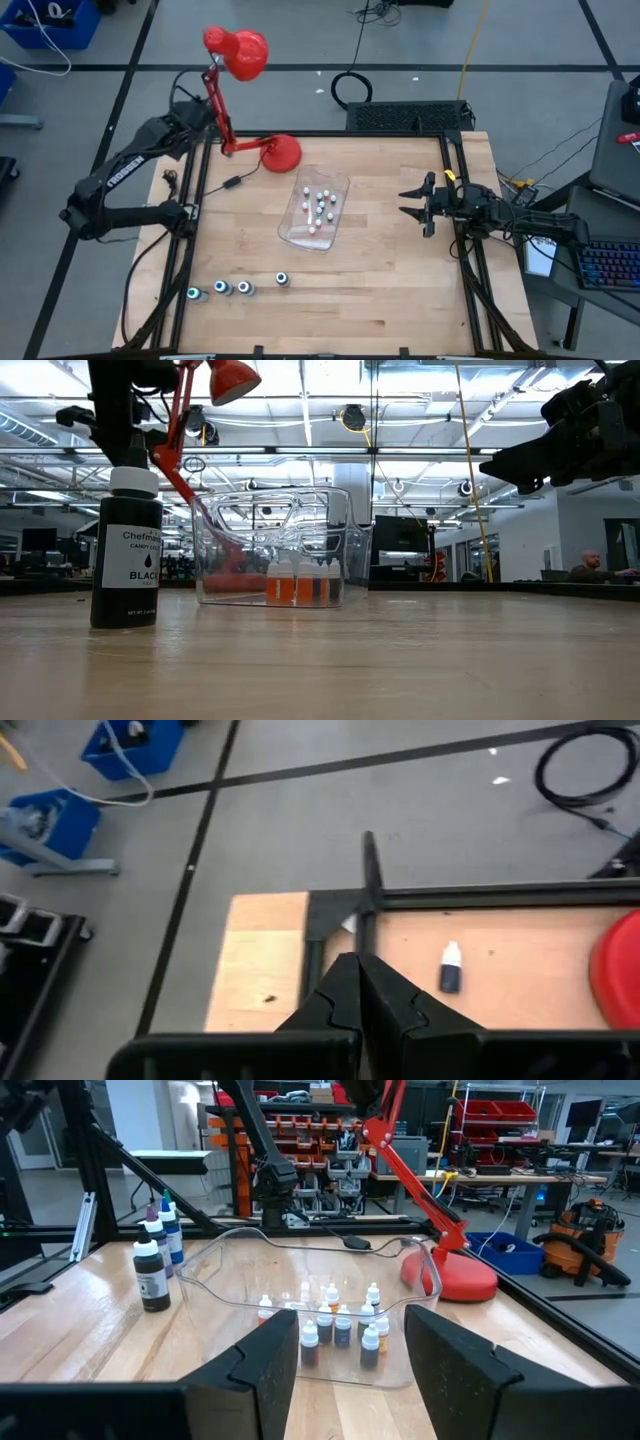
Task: Pick & Place food coloring
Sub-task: Put the small purple food coloring bottle into the transparent bin
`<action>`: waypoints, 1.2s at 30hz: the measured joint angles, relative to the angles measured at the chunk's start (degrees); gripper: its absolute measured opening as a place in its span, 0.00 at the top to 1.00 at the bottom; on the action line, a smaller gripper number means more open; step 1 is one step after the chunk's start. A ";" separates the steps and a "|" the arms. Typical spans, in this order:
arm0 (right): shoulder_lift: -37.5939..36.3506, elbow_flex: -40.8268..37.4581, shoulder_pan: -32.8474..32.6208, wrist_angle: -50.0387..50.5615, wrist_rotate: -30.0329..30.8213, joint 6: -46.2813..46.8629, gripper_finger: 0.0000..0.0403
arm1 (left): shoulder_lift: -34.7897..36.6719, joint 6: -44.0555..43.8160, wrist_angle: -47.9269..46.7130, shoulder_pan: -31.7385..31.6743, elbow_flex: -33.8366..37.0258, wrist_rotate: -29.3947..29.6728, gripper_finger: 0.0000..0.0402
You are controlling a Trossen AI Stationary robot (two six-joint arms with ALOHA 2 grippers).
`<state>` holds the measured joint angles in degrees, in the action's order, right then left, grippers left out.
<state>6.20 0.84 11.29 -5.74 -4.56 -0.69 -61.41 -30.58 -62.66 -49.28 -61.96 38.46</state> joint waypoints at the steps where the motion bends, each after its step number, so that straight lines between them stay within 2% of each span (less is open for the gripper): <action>1: 0.00 0.00 0.02 0.00 0.00 0.00 0.57 | -0.02 -0.12 0.37 -0.02 0.43 -0.07 1.00; 10: 0.00 0.00 0.02 0.00 0.00 0.00 0.56 | 0.45 -4.80 0.15 1.34 5.87 -1.50 1.00; 13: 0.00 0.00 0.02 0.00 0.00 0.02 0.57 | 0.70 -5.12 4.14 1.88 8.98 -1.58 1.00; 18: 0.00 0.00 0.02 0.00 0.00 0.00 0.58 | 1.20 -4.32 14.52 2.35 13.11 -5.33 1.00; 21: -0.02 0.00 0.02 0.00 0.00 0.00 0.58 | 1.20 -4.76 16.59 3.01 13.77 -5.68 1.00; 30: 0.00 0.00 0.01 0.02 0.00 0.00 0.58 | 1.84 -5.55 17.46 3.57 14.48 -6.87 1.00; 36: -0.02 0.00 0.01 0.00 0.00 0.00 0.58 | 5.00 -12.90 9.57 3.98 14.79 -1.08 1.00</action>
<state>6.18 0.84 11.30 -5.74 -4.56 -0.69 -56.41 -43.48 -53.09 -45.30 -47.18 37.38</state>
